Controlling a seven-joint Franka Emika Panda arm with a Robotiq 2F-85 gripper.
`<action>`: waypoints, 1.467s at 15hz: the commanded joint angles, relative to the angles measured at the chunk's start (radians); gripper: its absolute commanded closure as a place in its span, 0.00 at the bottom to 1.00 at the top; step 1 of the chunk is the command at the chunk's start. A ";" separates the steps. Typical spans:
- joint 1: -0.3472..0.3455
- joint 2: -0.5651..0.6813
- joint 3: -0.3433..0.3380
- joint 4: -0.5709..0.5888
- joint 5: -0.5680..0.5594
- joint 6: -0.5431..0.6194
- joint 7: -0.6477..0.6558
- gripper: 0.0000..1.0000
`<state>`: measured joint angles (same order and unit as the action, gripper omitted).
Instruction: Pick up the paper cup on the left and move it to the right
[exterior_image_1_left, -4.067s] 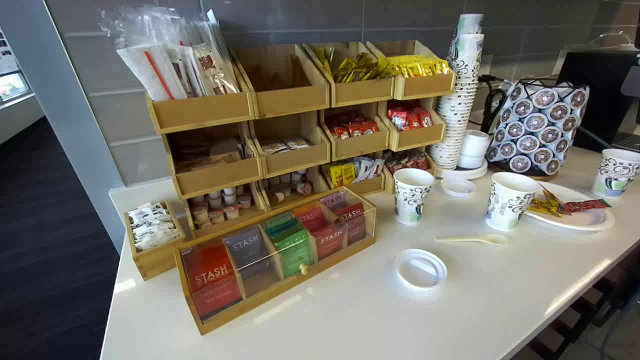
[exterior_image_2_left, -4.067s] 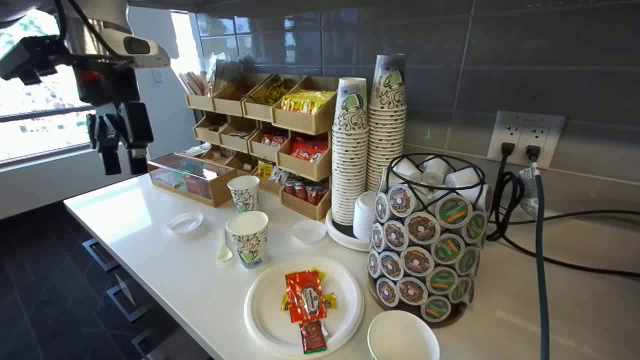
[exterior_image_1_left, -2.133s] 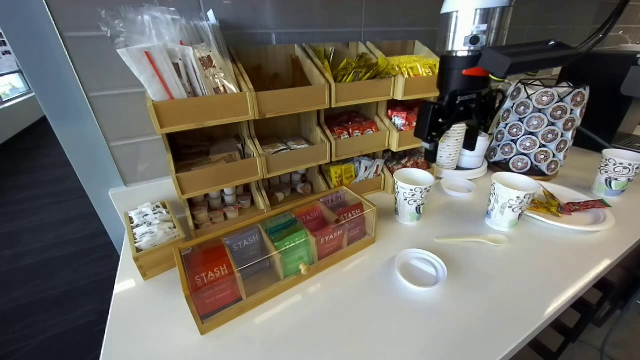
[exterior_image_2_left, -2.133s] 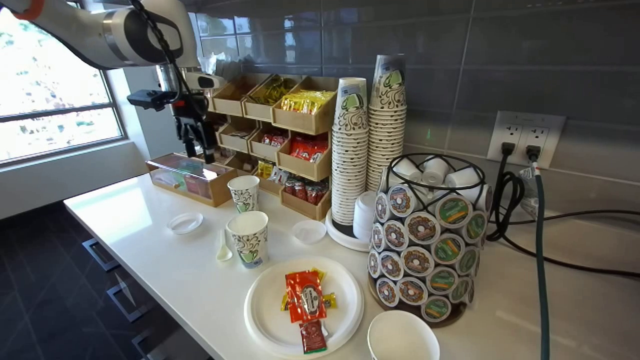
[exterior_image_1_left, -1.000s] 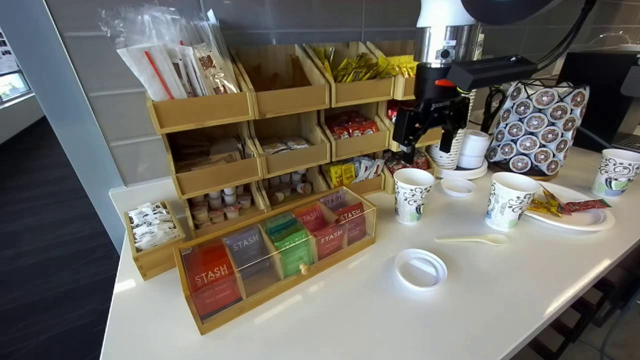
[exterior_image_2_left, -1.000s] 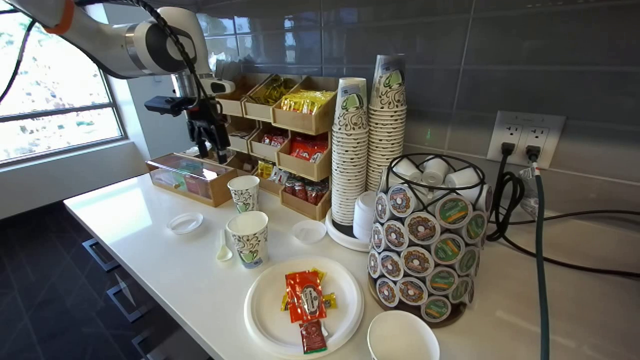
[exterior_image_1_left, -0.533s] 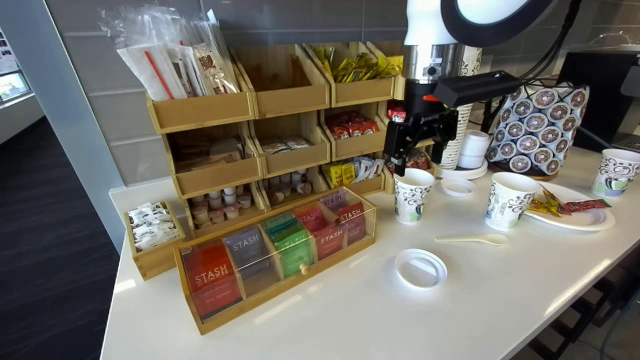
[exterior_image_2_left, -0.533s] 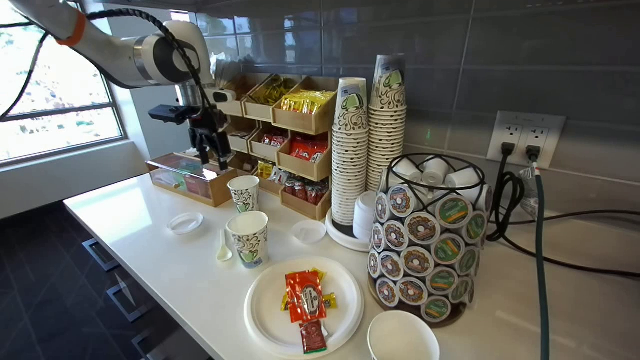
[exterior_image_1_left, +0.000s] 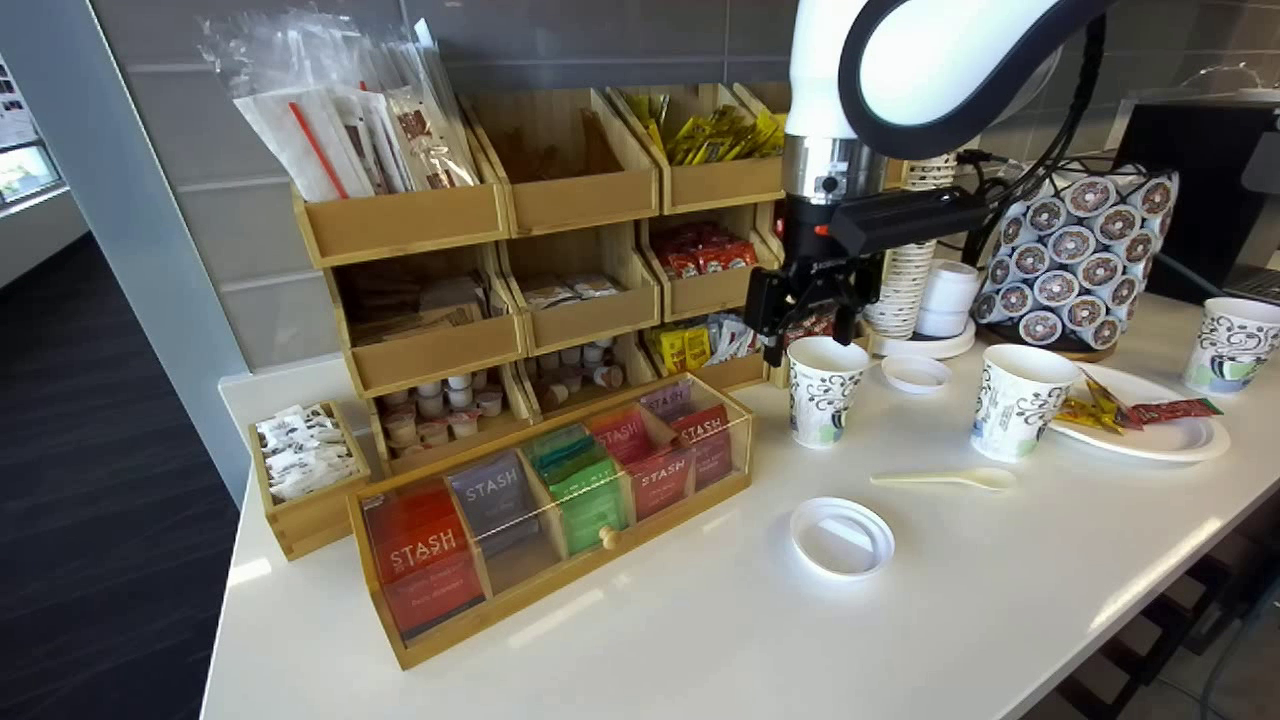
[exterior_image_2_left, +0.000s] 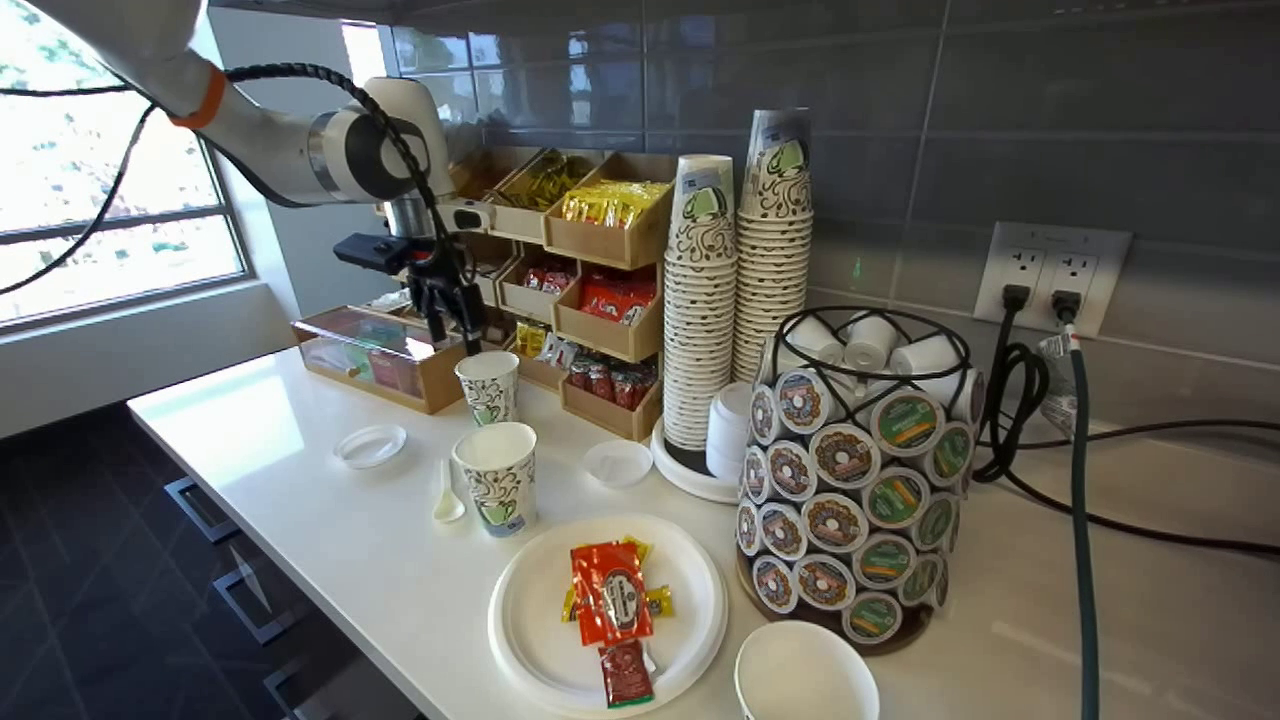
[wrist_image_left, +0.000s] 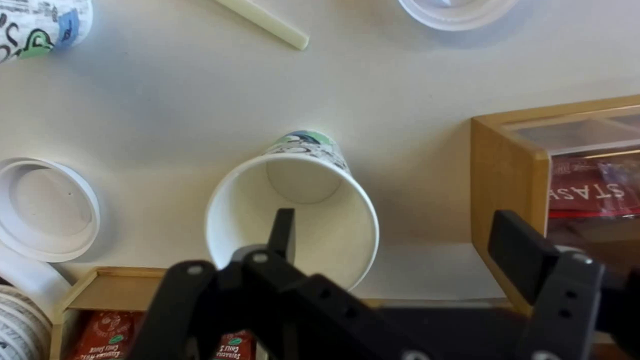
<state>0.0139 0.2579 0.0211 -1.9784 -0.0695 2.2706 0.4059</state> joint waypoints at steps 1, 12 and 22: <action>0.016 0.052 -0.027 0.039 0.015 0.024 0.006 0.32; 0.028 0.096 -0.052 0.082 0.023 0.001 0.040 0.77; 0.019 -0.047 -0.083 0.038 0.018 -0.138 0.078 0.99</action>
<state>0.0354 0.2909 -0.0453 -1.9093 -0.0626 2.2075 0.4852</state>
